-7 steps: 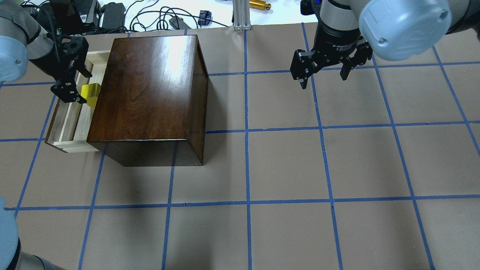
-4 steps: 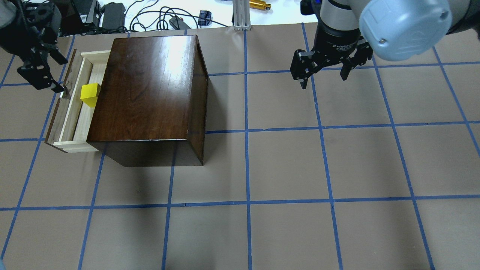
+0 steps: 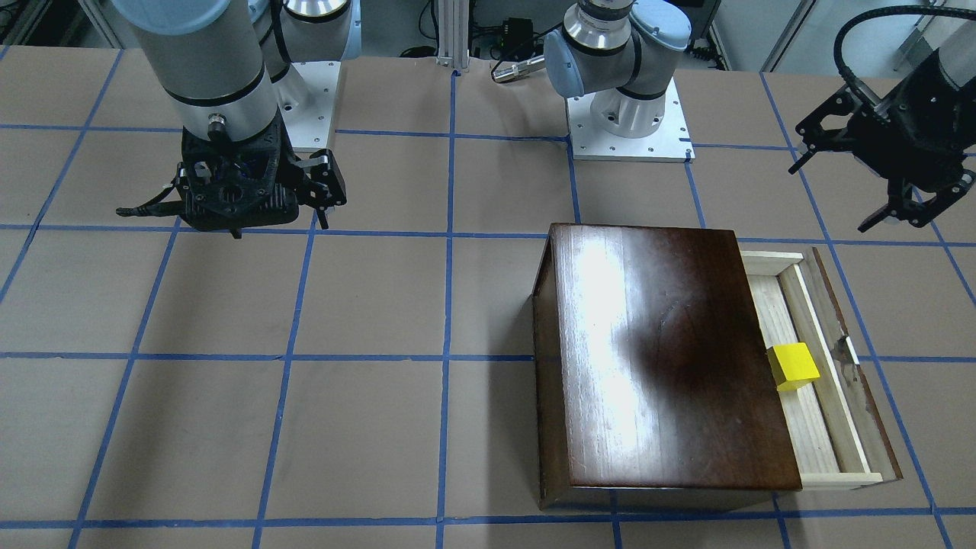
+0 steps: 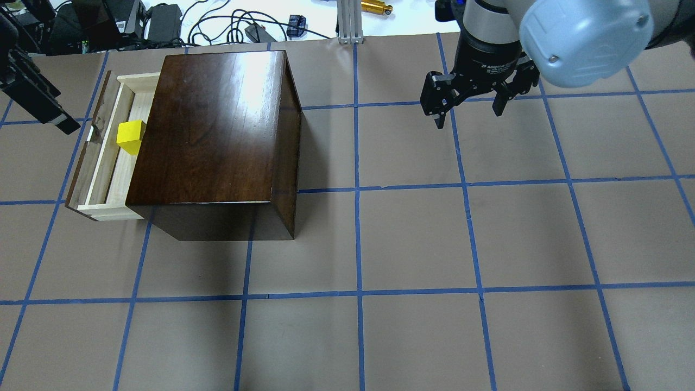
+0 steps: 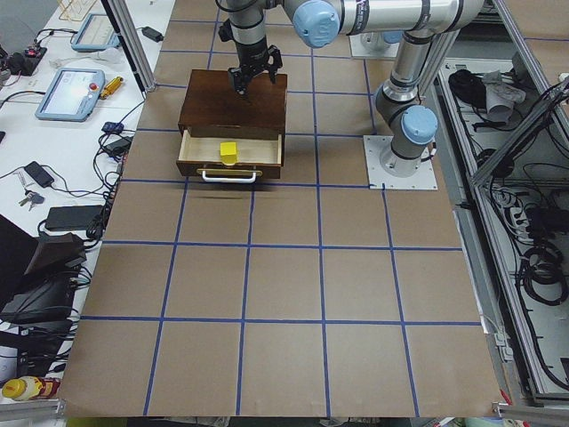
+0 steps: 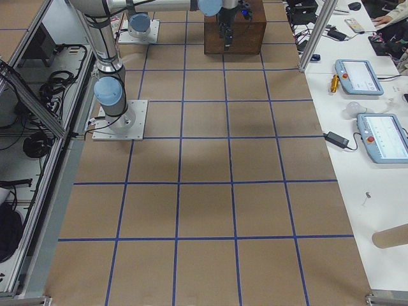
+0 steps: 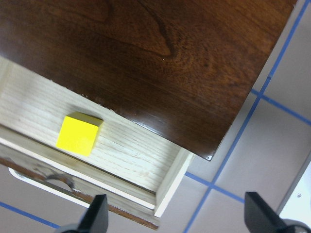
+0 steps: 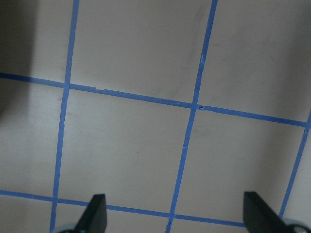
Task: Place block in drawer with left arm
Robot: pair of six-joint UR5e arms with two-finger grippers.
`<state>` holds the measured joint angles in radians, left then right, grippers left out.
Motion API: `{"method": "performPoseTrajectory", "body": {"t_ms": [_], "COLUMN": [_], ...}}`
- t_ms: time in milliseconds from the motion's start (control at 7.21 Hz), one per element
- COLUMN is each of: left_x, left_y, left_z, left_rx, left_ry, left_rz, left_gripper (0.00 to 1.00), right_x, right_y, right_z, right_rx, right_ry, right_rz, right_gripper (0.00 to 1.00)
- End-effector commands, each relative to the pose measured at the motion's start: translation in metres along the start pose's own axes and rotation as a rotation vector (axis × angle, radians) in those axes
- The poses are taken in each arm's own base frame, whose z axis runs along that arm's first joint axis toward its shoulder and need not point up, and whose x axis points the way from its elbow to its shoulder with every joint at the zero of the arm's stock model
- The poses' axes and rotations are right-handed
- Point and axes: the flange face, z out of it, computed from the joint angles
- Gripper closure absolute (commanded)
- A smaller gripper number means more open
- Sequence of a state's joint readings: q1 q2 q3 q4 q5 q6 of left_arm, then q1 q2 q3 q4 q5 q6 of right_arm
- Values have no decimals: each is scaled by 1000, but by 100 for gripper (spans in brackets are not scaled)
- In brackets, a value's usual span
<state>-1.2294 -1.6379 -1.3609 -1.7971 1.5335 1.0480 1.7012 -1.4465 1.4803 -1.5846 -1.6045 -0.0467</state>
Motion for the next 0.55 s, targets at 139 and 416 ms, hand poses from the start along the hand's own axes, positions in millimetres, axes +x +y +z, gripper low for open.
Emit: {"method": "performPoseTrajectory", "body": {"t_ms": [139,416], "left_x": [52,103], "left_y": [-46,-92], "left_z": [3,34], "left_rx": [48,60], "left_ry": [-79,-74], "left_rz": [-424,-600], "left_gripper": [0,0], "right_x": [0,0], "right_y": [0,0], "right_z": [0,0], "right_rx": [0,0], "right_ry": [0,0], "right_rz": [1,1], "right_gripper": [0,0]}}
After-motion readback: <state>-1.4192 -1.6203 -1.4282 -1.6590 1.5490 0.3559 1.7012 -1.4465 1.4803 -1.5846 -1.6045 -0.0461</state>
